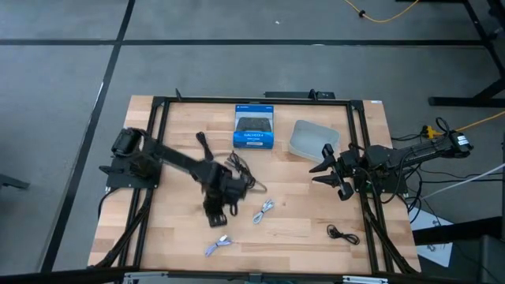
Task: Pick and place USB-C Cables
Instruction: Put the gray charger cable into the gray bin
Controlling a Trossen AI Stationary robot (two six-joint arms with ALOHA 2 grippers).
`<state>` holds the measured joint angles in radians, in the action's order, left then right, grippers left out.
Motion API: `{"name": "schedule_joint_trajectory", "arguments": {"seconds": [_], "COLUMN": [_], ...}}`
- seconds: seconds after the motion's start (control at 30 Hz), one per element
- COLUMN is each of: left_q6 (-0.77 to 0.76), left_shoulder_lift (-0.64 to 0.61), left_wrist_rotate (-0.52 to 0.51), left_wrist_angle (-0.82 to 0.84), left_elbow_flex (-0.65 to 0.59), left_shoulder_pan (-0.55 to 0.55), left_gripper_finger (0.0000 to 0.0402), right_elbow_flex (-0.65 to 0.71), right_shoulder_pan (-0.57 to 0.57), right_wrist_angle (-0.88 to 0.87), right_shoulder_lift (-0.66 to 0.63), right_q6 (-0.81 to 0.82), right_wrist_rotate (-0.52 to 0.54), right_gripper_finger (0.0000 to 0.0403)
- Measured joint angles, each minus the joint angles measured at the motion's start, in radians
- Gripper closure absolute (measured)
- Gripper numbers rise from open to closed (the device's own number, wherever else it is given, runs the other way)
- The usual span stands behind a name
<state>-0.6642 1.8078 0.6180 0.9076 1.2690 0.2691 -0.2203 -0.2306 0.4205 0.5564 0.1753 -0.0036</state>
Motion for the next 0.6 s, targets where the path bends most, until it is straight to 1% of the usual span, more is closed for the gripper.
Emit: {"name": "schedule_joint_trajectory", "arguments": {"seconds": [0.1,0.17,0.2,0.23,0.3,0.37,0.4,0.47,0.6], "left_q6": [-0.214,-0.325,-0.371,-0.408,-0.450,-0.459,-0.454,-0.453,-0.496], "left_shoulder_lift": [0.039,0.036,0.032,0.028,0.020,0.019,0.019,0.020,0.033], "left_wrist_rotate": [0.015,-0.007,-0.041,-0.090,-0.236,-0.368,-0.416,-0.433,-0.338], "left_wrist_angle": [-0.041,-0.088,-0.119,-0.148,-0.153,-0.154,-0.160,-0.189,-0.294], "left_elbow_flex": [0.000,0.000,0.001,0.002,0.004,0.019,0.025,0.027,0.027], "left_shoulder_pan": [0.082,0.137,0.160,0.180,0.209,0.223,0.227,0.229,0.236], "left_gripper_finger": [0.0401,0.0401,0.0401,0.0401,0.0401,0.0402,0.0402,0.0402,0.0402], "right_elbow_flex": [0.000,0.000,0.000,0.000,0.000,0.000,0.000,0.000,0.000], "right_shoulder_pan": [0.000,0.000,0.000,0.000,0.000,0.000,0.000,0.000,0.000], "right_wrist_angle": [-0.024,-0.044,-0.054,-0.062,-0.063,-0.070,-0.078,-0.109,-0.161], "right_shoulder_lift": [-0.002,-0.003,-0.003,-0.003,-0.002,-0.003,-0.003,-0.003,-0.002], "right_q6": [-0.025,-0.045,-0.050,-0.051,-0.050,-0.050,-0.050,-0.050,-0.050], "right_wrist_rotate": [0.000,0.000,0.000,0.000,0.000,0.000,0.000,0.001,0.001], "right_gripper_finger": [0.0277,0.0277,0.0277,0.0277,0.0277,0.0277,0.0277,0.0277,0.0277]}}
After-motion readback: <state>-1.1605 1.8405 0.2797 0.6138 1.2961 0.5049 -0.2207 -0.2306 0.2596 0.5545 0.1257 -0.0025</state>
